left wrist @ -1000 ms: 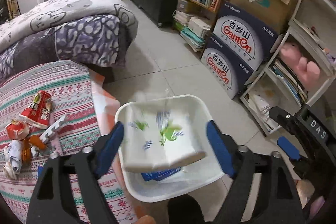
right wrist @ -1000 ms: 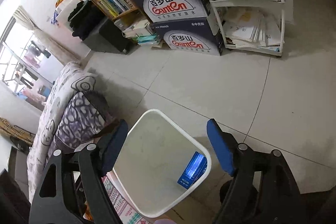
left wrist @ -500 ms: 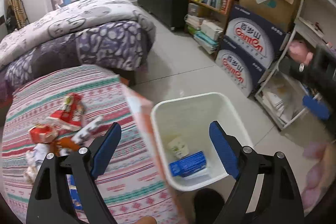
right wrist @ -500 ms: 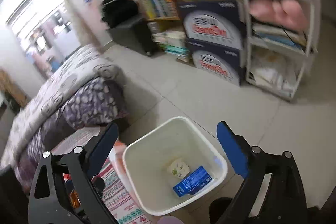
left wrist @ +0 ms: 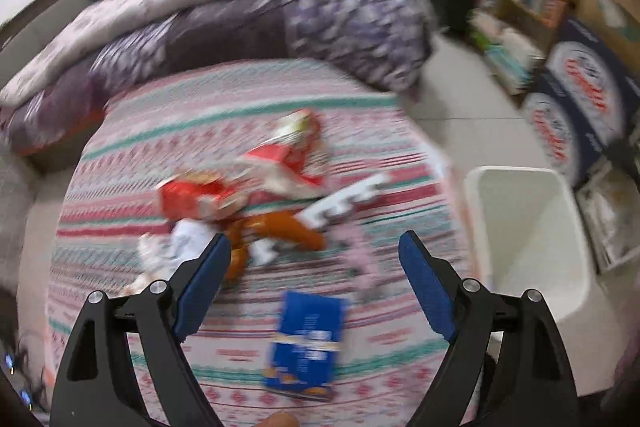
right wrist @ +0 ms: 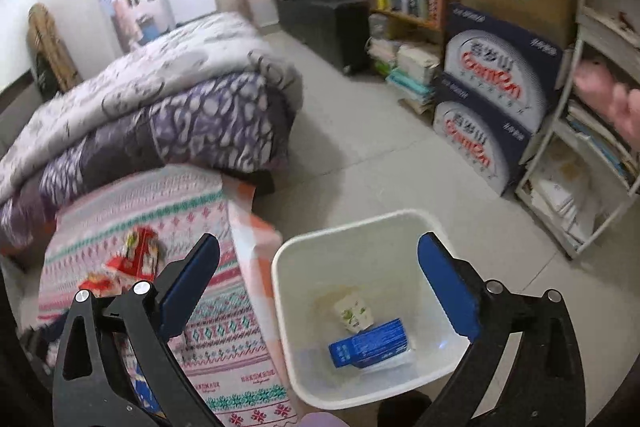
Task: Collect trash
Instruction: 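Grasp the crumpled blue paper with the left tool while the right tool grasps the blue biscuit box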
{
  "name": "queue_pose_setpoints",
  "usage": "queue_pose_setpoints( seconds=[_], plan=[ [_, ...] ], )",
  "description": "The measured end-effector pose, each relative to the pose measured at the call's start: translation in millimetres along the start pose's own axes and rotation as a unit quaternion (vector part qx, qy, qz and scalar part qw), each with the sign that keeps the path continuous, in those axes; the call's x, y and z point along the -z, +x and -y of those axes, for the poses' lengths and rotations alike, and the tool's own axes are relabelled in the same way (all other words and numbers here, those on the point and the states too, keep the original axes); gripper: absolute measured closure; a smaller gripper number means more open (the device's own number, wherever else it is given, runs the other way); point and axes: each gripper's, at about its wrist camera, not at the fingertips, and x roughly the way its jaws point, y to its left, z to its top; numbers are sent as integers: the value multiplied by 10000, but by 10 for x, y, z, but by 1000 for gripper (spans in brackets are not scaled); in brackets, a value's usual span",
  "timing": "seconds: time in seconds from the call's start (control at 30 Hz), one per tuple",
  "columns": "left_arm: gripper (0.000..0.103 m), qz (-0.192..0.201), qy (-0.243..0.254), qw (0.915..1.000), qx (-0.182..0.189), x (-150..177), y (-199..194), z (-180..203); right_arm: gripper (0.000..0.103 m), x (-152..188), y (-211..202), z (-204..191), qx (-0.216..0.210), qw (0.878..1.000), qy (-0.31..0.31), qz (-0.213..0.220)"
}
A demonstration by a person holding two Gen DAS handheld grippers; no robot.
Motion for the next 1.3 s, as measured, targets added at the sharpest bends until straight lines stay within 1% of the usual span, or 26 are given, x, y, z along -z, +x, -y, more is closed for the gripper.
queue_pose_setpoints(
  seconds=[0.07,0.1,0.17,0.23,0.33,0.47,0.5,0.53,0.6,0.63,0.67,0.73,0.83,0.97,1.03,1.17,1.3],
  plan=[
    [19,-105,-133,9997,-167,11,89,-179,8,133,140,-101,-115,9994,-28,-314],
    [19,-225,-221,9992,-266,10,171,-315,8,192,182,-161,-271,9985,-28,-479],
    [19,-370,-326,9982,-328,17,255,-462,8,332,261,-304,-495,9953,-113,-822],
    [20,-501,-515,9971,-263,6,349,-637,8,443,298,-431,-642,9920,-242,-1063],
    [20,-640,-617,9960,5,-8,460,-830,8,574,341,-584,-881,9866,-275,-1346],
    [21,-869,-656,9937,256,9,605,-953,8,733,439,-721,-1253,9750,-83,-1835],
    [22,-994,-632,9927,273,36,658,-972,8,761,457,-743,-1310,9725,-42,-1924],
    [26,-1102,-608,9917,259,69,704,-984,8,796,482,-778,-1367,9696,-9,-2029],
    [30,-1211,-614,9905,225,119,757,-1006,8,861,508,-845,-1423,9660,2,-2157],
    [36,-1263,-644,9895,267,148,777,-1029,8,896,516,-885,-1462,9641,-5,-2216],
    [40,-1290,-664,9889,308,160,793,-1045,8,927,516,-924,-1496,9627,-18,-2257],
    [45,-1257,-676,9890,387,189,761,-1079,8,959,528,-1005,-1569,9596,-81,-2335],
    [49,-1177,-693,9894,501,221,681,-1148,8,1026,532,-1153,-1628,9564,-216,-2416],
    [50,-1022,-894,9886,652,234,551,-1302,8,1125,558,-1337,-1684,9509,-355,-2573],
    [50,-863,-990,9891,670,204,445,-1390,8,1178,567,-1438,-1712,9483,-449,-2636],
    [50,-596,-1220,9878,764,139,272,-1548,8,1279,574,-1634,-1701,9458,-664,-2684],
    [50,-335,-1371,9873,734,116,100,-1698,8,1386,596,-1814,-1581,9455,-894,-2702]
  ],
)
